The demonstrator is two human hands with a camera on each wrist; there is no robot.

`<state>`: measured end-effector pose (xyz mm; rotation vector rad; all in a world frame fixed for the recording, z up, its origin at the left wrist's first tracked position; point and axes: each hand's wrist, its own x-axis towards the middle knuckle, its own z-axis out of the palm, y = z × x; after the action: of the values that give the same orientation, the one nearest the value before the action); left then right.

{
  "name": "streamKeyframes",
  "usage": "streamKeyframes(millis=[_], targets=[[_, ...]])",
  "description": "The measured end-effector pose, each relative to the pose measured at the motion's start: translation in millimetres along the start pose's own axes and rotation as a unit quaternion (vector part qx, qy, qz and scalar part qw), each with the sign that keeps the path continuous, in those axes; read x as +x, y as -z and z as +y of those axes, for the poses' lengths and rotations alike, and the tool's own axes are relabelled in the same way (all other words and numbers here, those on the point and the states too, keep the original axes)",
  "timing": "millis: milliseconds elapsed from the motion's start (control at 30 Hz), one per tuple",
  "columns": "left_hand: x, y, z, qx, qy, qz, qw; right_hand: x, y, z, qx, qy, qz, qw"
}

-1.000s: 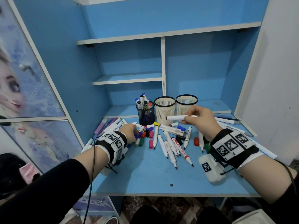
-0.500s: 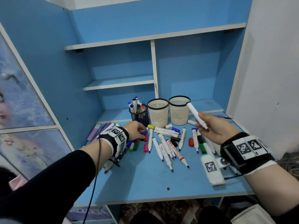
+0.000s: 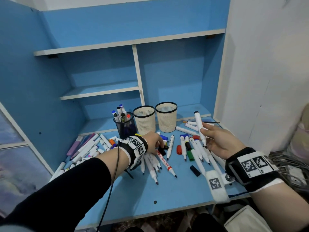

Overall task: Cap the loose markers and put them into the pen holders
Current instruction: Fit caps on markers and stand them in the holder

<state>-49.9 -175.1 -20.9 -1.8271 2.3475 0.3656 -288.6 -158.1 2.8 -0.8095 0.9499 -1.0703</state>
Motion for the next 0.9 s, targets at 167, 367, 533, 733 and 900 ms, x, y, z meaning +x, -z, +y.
streamKeyframes(millis=[167, 367, 533, 733, 900], targets=[[8.4, -7.5, -3.6, 0.015, 0.003, 0.005, 1.000, -0.9, 10.7, 1.8, -0.023, 0.016, 0.009, 1.000], [19.4, 3.4, 23.3, -0.005, -0.032, 0.035, 0.999, 3.8, 17.2, 5.3, -0.012, 0.014, 0.031, 0.999], [40.1, 8.5, 55.3, -0.011, -0.089, 0.027, 0.996, 9.2, 21.0, 12.2, 0.005, 0.022, 0.034, 0.999], [60.6, 10.0, 81.0, 0.025, -0.098, 0.010, 0.995, 6.3, 25.9, 12.0, 0.024, 0.025, 0.046, 0.998], [71.6, 11.6, 88.2, 0.073, -0.096, -0.008, 0.993, 4.4, 27.7, 15.2, 0.059, 0.046, 0.064, 0.995]])
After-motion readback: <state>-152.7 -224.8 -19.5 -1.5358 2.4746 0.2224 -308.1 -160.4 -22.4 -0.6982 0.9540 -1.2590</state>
